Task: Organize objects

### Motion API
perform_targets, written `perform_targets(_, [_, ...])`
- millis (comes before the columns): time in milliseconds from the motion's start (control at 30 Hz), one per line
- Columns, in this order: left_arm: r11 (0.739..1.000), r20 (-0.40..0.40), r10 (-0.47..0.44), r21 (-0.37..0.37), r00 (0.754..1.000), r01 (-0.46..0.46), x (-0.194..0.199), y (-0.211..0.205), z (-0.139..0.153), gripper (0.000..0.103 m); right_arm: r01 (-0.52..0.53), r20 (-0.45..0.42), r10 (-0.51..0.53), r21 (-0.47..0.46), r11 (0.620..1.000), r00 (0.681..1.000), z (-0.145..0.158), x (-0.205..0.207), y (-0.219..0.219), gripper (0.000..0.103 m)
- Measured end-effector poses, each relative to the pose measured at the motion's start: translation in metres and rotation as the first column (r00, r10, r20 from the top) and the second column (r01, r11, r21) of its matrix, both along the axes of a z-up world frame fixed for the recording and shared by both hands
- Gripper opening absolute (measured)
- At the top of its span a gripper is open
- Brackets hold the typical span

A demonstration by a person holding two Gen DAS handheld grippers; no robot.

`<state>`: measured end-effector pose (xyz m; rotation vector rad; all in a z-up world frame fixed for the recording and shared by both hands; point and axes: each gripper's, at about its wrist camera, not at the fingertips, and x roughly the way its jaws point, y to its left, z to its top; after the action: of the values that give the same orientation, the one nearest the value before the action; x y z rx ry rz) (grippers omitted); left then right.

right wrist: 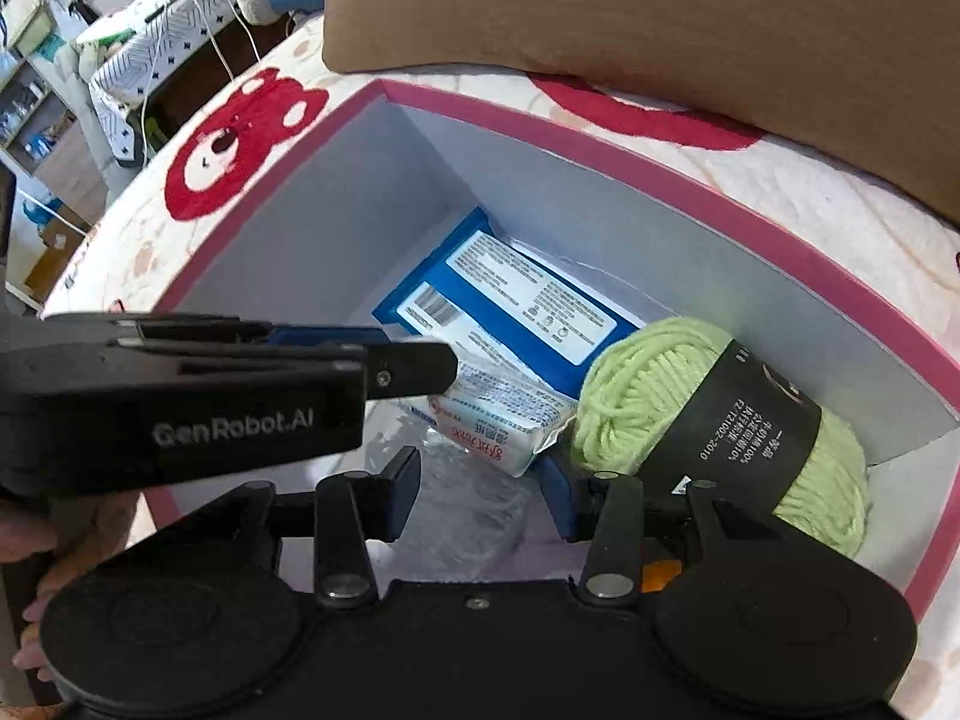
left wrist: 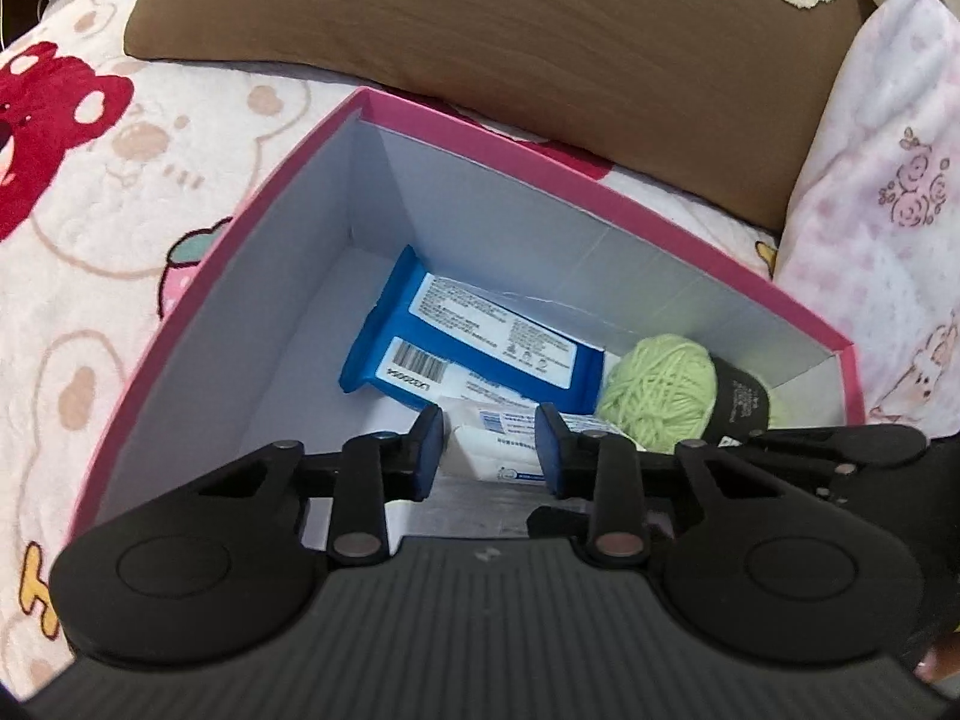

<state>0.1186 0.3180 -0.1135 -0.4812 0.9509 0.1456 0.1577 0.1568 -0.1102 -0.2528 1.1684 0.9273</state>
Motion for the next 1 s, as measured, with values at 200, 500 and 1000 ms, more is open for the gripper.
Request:
perform_targets(200, [0.999,-0.026,0.009,0.050,1.000,-0.008,0.001,-0.004,-0.006,0.026,-0.070,0.078,0.069,0.019,0.997,0.995,0.016,-0.010,-0.007,0.061])
perform_targets(500, [0.997,-0.029,0.009,0.081,1.000,-0.007,0.003,-0.014,-0.007,0.026,-0.113,0.131,0.111,0.008,0.994,0.985,0.024,-0.024,-0.019,0.058])
perform_targets(1000, [0.996,-0.039,0.052,0.070,0.998,-0.049,-0.001,-0.013,-0.008,0.026,0.003,0.094,0.005,-0.079,0.997,0.996,-0.005,-0.005,0.002,0.029])
